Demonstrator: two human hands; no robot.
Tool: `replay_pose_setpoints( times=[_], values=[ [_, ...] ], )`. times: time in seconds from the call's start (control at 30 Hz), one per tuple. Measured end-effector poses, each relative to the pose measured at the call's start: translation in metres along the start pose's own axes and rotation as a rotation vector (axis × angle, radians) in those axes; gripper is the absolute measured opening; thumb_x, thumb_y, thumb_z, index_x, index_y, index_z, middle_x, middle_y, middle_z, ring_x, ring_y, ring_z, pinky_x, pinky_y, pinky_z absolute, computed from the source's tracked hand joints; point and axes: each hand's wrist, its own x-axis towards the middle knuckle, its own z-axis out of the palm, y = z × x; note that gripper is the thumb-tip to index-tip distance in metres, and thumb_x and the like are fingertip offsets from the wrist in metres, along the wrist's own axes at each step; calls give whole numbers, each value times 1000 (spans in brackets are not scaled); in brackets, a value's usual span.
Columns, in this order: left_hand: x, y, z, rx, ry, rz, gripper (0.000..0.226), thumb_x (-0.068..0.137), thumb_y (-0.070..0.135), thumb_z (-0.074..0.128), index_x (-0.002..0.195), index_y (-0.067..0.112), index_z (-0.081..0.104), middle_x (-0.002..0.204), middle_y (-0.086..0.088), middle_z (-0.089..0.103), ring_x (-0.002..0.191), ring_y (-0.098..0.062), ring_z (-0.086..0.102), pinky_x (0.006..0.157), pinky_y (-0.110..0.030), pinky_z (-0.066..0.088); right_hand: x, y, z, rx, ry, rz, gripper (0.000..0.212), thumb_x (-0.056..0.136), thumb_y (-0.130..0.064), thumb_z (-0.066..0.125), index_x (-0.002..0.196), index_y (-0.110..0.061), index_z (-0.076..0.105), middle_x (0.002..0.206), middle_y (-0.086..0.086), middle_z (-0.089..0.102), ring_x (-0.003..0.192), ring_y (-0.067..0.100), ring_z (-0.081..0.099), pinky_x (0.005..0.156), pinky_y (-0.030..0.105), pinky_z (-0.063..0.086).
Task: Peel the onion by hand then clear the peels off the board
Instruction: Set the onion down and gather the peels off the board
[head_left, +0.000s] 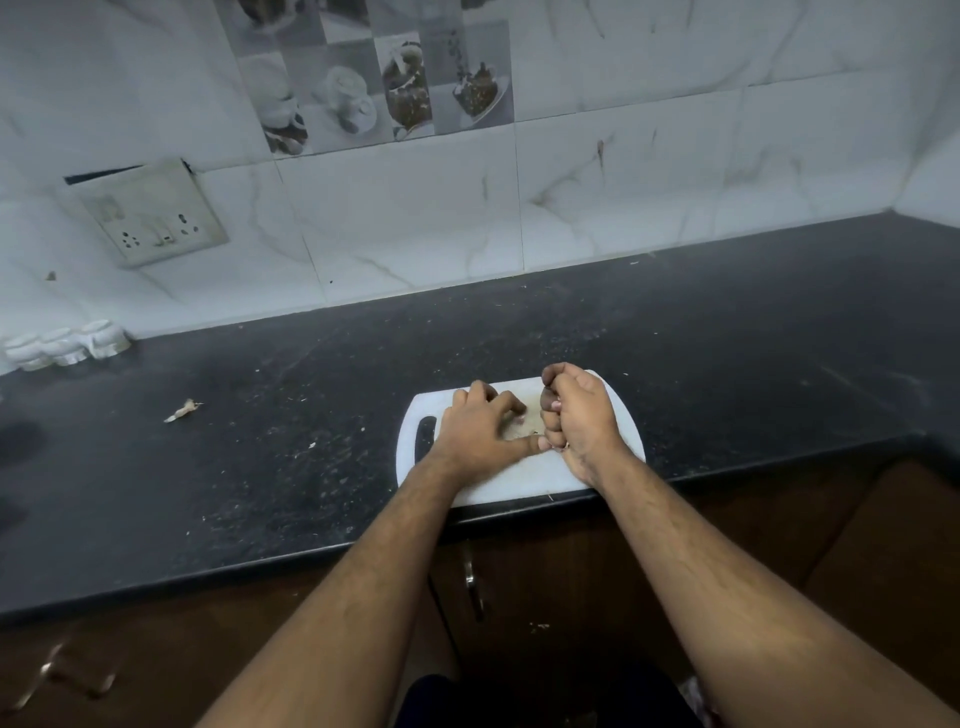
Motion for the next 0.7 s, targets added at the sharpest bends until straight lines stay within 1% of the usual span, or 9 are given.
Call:
replay_pose_setpoints(
  times=[0.1, 0.17, 0.23, 0.33, 0.4, 0.47, 0.53, 0.6, 0.7],
  values=[
    [6, -5, 4, -146, 72, -12, 42, 85, 63, 74, 113, 31, 71, 115, 7, 50, 112, -17, 45, 95, -38, 43, -3, 0, 3, -33, -3, -9, 32, 96, 0, 28, 87, -15, 55, 52, -5, 36, 39, 7, 22, 38, 17, 16],
    [9, -4, 7, -147, 109, -10, 28, 91, 52, 72, 105, 29, 73, 108, 7, 52, 109, -17, 49, 89, -37, 45, -4, 1, 4, -53, -6, -13, 32, 96, 1, 28, 88, -14, 55, 52, -5, 36, 39, 6, 23, 38, 16, 16],
    [12, -3, 9, -151, 128, -12, 19, 97, 42, 68, 102, 24, 74, 105, 6, 53, 106, -18, 52, 89, -39, 47, -3, 1, 3, -61, -7, -11, 32, 96, 1, 28, 87, -14, 55, 52, -5, 37, 40, 7, 22, 38, 16, 15],
    [8, -9, 9, -278, 198, -7, 24, 106, 28, 54, 107, 14, 74, 106, -1, 62, 105, -21, 57, 96, -48, 48, -2, 1, 3, -75, -9, -9, 32, 95, 1, 29, 86, -16, 55, 53, -5, 36, 41, 7, 21, 41, 18, 14],
    [1, -11, 5, -400, 222, -3, 31, 107, 20, 45, 125, 12, 70, 123, -3, 66, 120, -20, 58, 108, -45, 44, -2, 1, 2, -79, -6, -12, 32, 94, 0, 30, 86, -16, 55, 54, -5, 37, 42, 8, 22, 42, 19, 13],
    [-3, -8, 1, -386, 82, 42, 49, 99, 22, 38, 143, 15, 58, 147, -2, 59, 140, -18, 48, 123, -37, 28, -1, 2, 1, -59, -1, -14, 32, 94, 0, 30, 84, -18, 55, 54, -5, 36, 42, 8, 21, 42, 19, 12],
    [-4, -2, 1, -217, -114, 147, 62, 93, 24, 35, 153, 22, 49, 159, 2, 49, 152, -14, 35, 125, -36, 15, -1, 3, 1, -23, 9, -16, 33, 94, 0, 29, 82, -18, 54, 54, -4, 33, 41, 8, 19, 43, 17, 11],
    [-3, 1, 2, -135, -193, 219, 61, 92, 25, 36, 151, 24, 53, 161, 3, 46, 152, -15, 35, 125, -39, 22, -1, 2, 2, 1, 21, -22, 34, 94, 1, 28, 82, -17, 54, 54, -4, 33, 40, 7, 18, 42, 16, 11],
    [-9, 4, -3, -211, -138, 167, 59, 88, 26, 37, 137, 17, 68, 151, 2, 58, 140, -13, 51, 120, -32, 36, -2, 1, 2, 9, 27, -21, 34, 94, 0, 27, 81, -17, 53, 54, -4, 33, 41, 8, 18, 41, 16, 11]
  ],
)
